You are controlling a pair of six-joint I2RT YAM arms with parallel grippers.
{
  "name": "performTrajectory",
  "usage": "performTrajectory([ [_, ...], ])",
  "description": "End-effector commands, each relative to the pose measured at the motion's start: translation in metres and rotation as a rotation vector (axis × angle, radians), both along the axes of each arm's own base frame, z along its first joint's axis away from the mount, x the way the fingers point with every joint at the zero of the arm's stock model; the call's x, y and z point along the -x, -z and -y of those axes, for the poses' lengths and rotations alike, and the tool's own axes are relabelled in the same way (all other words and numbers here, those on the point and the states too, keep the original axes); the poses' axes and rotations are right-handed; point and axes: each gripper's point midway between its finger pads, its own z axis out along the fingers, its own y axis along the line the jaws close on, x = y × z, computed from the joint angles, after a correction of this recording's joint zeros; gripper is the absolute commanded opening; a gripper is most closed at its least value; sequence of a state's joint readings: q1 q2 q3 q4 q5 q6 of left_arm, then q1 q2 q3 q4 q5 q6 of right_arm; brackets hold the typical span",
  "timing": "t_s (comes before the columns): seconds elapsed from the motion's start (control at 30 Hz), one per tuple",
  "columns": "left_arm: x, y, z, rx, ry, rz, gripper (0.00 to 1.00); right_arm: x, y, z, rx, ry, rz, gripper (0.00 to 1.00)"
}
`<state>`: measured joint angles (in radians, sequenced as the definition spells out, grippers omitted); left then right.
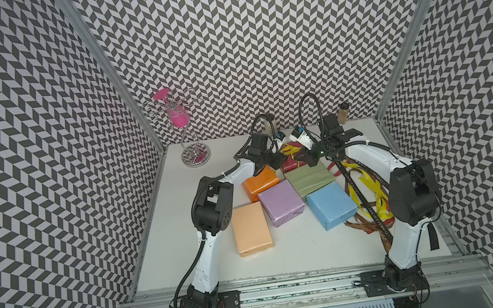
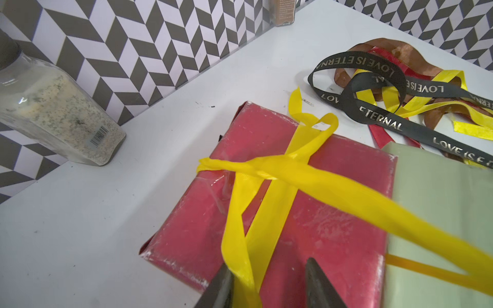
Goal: Untie the ribbon bows on the gift boxes
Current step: Untie the ribbon from the gift box.
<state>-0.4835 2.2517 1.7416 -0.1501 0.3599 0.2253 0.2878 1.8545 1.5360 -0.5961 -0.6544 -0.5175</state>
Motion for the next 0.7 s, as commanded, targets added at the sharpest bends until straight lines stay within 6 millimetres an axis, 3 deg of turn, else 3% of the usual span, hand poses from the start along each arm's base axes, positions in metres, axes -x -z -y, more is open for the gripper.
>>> performTrajectory([
  [0.0, 0.006, 0.030, -0.014, -0.054, -0.036, -0.090, 0.44, 0.033, -0.013, -0.003, -0.006, -0.157, 0.045, 0.00],
  [0.2, 0.007, 0.031, -0.014, -0.057, -0.035, -0.093, 0.44, 0.078, -0.003, 0.004, 0.034, -0.317, -0.015, 0.00],
  [0.33, 0.006, 0.032, -0.013, -0.055, -0.038, -0.097, 0.44, 0.094, 0.002, 0.011, 0.068, -0.367, -0.007, 0.08],
  [0.4, 0.006, 0.032, -0.013, -0.055, -0.038, -0.097, 0.45, 0.093, 0.005, 0.015, 0.094, -0.361, 0.002, 0.14],
  [0.53, 0.006, 0.031, -0.014, -0.055, -0.041, -0.098, 0.44, 0.086, 0.005, 0.022, 0.112, -0.331, 0.006, 0.40],
  [0.6, 0.006, 0.030, -0.014, -0.053, -0.040, -0.097, 0.45, 0.073, 0.000, 0.024, 0.088, -0.281, 0.006, 0.53],
  [0.67, 0.006, 0.030, -0.014, -0.051, -0.041, -0.096, 0.45, 0.053, -0.004, 0.026, 0.064, -0.191, 0.012, 0.55],
])
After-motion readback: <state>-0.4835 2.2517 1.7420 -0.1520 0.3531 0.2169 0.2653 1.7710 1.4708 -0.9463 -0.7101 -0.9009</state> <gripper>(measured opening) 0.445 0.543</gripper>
